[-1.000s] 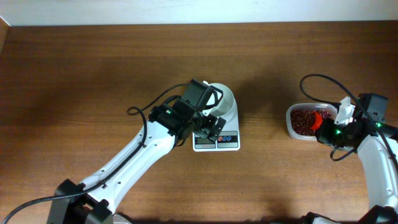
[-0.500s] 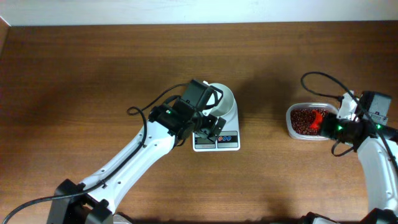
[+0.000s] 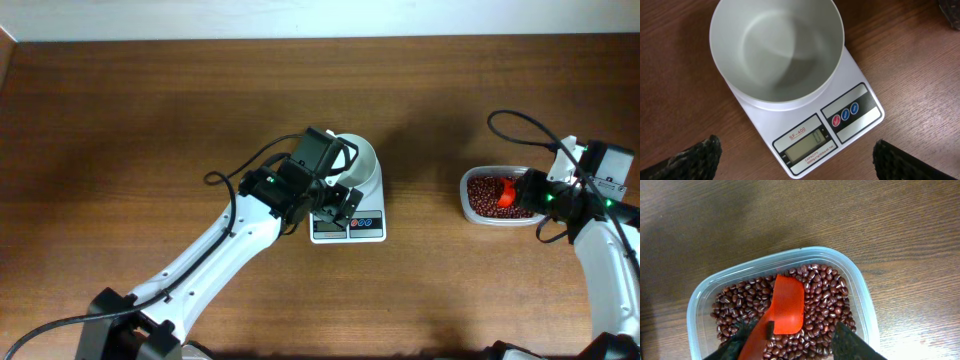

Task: Scoop item into bowl and weigh 50g on scale
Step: 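Drag the scoop through the beans with the right gripper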

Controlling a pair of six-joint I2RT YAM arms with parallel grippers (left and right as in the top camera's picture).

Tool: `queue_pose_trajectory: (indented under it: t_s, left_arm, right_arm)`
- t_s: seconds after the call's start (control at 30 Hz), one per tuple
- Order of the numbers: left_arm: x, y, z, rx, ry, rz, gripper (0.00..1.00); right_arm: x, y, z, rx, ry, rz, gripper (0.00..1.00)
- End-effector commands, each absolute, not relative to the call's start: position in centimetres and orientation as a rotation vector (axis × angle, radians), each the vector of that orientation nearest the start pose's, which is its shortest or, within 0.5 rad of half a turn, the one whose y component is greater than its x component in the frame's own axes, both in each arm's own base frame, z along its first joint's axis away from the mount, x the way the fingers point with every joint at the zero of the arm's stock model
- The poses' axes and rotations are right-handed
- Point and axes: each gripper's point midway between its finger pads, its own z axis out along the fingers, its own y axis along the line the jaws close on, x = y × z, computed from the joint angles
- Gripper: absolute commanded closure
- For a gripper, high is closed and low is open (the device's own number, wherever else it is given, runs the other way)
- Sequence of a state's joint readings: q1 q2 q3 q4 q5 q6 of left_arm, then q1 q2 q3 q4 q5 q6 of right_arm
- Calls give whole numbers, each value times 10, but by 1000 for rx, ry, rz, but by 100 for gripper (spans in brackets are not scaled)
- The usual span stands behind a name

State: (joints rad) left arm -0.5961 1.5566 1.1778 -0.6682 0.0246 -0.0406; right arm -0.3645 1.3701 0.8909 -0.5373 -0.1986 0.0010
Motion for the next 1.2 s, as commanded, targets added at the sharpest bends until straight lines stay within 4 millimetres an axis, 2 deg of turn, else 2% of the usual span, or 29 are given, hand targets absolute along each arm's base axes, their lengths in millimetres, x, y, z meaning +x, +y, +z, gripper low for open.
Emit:
queue_pose_trajectory:
  t_s: [0.0, 0.13, 0.23, 0.33, 0.47, 0.6, 0.77, 0.9, 1.03, 1.17]
  left_arm:
    - [320, -219, 128, 744, 2535, -236, 1]
    - [320, -219, 128, 744, 2536, -236, 1]
    - [320, -218, 127, 745, 2538, -235, 1]
    - [320, -218, 127, 745, 2537, -235, 1]
    - [320, -219, 128, 744, 2535, -237, 1]
    - [320, -219, 128, 744, 2535, -236, 1]
    - [319, -219, 127, 746, 2539, -235, 1]
    - [318, -218, 127, 747, 2543, -234, 1]
    - [319, -218, 127, 747, 2542, -234, 1]
    - [318, -218, 127, 747, 2542, -234, 1]
  right_arm:
    - [326, -89, 99, 405, 2561, 116, 49]
    - [328, -88, 105, 400, 2557, 128, 49]
    - [333, -96, 127, 410, 2548, 79, 50]
    - [333, -98, 141, 416, 2556, 64, 45]
    - [326, -92, 124, 426, 2633, 105, 41]
    - [338, -77, 104, 320, 2705, 128, 43]
    - [351, -77, 96, 273, 2749, 17, 44]
    - [349, -82, 96, 295, 2752, 19, 49]
    - [341, -72, 93, 290, 2787, 85, 62]
    - [341, -72, 86, 295, 2805, 91, 69]
